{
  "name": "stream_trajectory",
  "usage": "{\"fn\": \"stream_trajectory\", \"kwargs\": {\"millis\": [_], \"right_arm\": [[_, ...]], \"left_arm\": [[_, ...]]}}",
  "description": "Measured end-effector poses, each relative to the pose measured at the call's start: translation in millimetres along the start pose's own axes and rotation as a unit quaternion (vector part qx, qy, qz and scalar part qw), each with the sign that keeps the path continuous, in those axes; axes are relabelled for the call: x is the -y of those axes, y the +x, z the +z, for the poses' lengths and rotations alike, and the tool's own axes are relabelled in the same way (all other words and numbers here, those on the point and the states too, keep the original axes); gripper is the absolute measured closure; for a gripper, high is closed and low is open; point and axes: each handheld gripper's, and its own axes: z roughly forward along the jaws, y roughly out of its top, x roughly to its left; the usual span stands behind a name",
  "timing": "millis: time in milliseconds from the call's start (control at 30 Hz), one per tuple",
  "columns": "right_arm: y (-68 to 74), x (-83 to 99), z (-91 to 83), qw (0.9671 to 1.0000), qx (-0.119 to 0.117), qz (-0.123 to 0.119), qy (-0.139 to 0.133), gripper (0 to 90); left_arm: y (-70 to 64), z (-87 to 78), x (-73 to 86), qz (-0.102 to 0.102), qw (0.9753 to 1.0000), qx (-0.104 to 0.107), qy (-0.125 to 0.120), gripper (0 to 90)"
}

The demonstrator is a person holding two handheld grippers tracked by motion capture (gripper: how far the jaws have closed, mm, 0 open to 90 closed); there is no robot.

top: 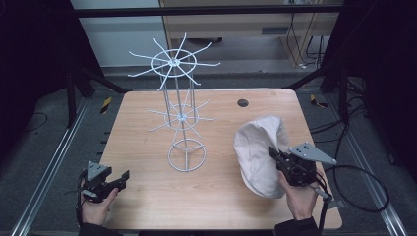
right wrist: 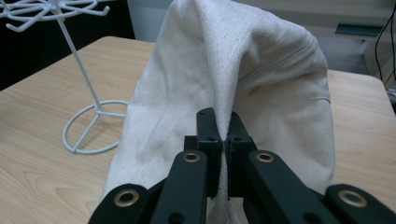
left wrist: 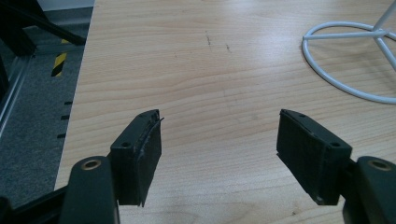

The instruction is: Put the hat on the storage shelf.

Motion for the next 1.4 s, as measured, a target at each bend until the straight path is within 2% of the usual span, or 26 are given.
{"fn": "stream_trajectory", "kwargs": {"millis": [433,733,967,1200,1400], "right_arm": [[-0.8,-11.3,-12.3,0.9985,-0.008,-0.014,-0.052,88.5],[2.6,-21.7,-15.1,0.9968,-0.014,-0.023,-0.075,88.5],[10.8,-36.9,-19.8,0.9934,-0.029,-0.034,-0.106,88.7],[9.4,-46.1,-26.4,0.9897,-0.036,-0.031,-0.135,88.7],[8.1,-54.4,-35.5,0.9855,-0.038,-0.039,-0.160,88.7]], "left_arm": [[0.0,0.8,0.3,0.000,1.0000,0.000,0.000,29.9],[-0.1,1.8,0.6,-0.001,1.0000,0.001,0.002,29.3],[0.4,1.6,0.7,-0.003,1.0000,-0.001,0.001,29.1],[0.7,1.7,0.8,-0.002,1.0000,-0.002,0.002,28.9],[0.7,1.8,0.8,-0.002,1.0000,-0.003,0.002,28.7]]}}
